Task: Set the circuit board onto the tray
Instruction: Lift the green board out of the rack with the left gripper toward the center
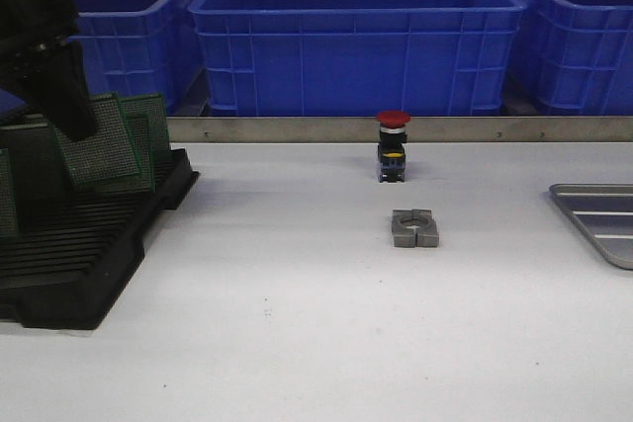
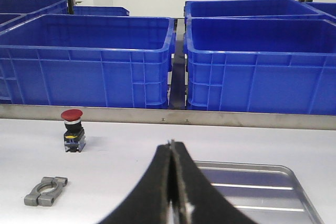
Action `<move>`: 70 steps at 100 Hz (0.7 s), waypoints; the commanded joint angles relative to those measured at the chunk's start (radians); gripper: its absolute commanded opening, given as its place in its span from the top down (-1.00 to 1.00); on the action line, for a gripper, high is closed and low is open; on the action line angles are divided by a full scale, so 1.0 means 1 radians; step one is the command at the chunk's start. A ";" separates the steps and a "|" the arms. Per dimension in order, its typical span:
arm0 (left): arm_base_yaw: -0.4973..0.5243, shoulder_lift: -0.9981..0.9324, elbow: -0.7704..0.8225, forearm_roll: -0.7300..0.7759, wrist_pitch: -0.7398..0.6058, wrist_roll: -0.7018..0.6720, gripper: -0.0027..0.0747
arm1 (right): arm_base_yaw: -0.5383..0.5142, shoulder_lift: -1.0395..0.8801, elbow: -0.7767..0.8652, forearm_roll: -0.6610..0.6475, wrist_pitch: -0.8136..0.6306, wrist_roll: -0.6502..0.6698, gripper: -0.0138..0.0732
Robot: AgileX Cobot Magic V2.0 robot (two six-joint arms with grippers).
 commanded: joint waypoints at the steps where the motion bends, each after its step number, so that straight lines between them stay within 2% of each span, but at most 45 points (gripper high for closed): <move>1: -0.001 -0.051 -0.034 -0.051 0.064 -0.019 0.98 | 0.000 -0.019 -0.013 -0.007 -0.085 -0.003 0.84; 13: -0.010 -0.064 -0.034 -0.079 0.064 -0.076 0.98 | 0.000 -0.019 -0.013 -0.007 -0.085 -0.003 0.84; 33: -0.082 -0.113 -0.034 -0.157 0.064 -0.079 0.98 | 0.000 -0.019 -0.013 -0.007 -0.085 -0.003 0.84; 48: -0.159 -0.166 -0.034 -0.279 0.064 -0.102 0.98 | 0.000 -0.019 -0.013 -0.007 -0.085 -0.003 0.84; 70: -0.297 -0.196 -0.034 -0.416 0.062 -0.204 0.98 | 0.000 -0.019 -0.013 -0.007 -0.085 -0.003 0.84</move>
